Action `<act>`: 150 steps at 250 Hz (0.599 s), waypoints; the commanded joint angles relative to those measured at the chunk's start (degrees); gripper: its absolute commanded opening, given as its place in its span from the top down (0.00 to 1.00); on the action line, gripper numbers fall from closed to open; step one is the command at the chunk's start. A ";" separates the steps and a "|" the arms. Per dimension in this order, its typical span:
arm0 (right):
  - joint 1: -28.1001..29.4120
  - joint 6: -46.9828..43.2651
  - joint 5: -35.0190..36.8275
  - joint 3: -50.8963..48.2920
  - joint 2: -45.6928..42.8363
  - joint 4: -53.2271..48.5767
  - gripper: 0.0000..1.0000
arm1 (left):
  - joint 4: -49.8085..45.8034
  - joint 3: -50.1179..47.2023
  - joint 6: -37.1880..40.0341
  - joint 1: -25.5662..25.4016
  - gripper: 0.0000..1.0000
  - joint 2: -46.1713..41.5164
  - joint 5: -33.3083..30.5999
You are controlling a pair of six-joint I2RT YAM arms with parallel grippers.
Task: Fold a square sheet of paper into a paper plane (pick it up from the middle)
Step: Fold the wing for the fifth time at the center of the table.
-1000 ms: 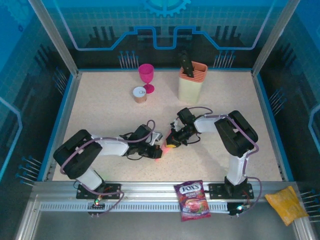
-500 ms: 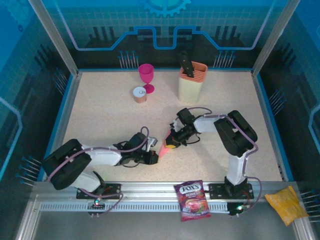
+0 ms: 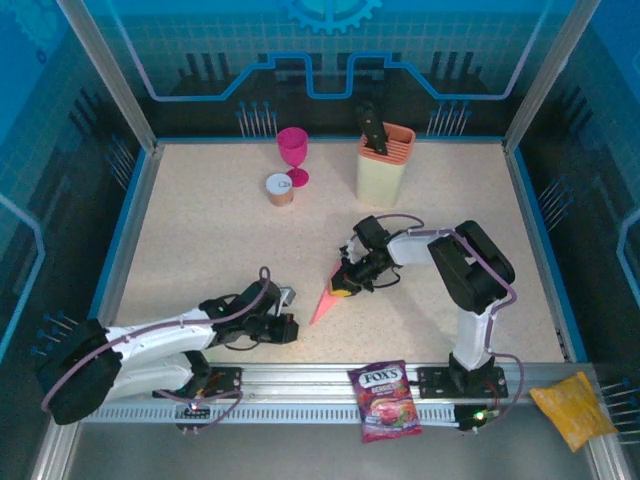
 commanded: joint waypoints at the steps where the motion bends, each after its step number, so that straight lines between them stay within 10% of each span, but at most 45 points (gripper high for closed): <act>1: 0.05 0.90 15.33 -4.31 7.11 -8.91 1.00 | -2.33 5.50 3.79 0.99 1.00 3.07 0.87; 150: 0.00 1.32 15.39 -3.02 6.49 -8.81 1.00 | 8.54 20.36 13.07 2.72 1.00 32.18 7.51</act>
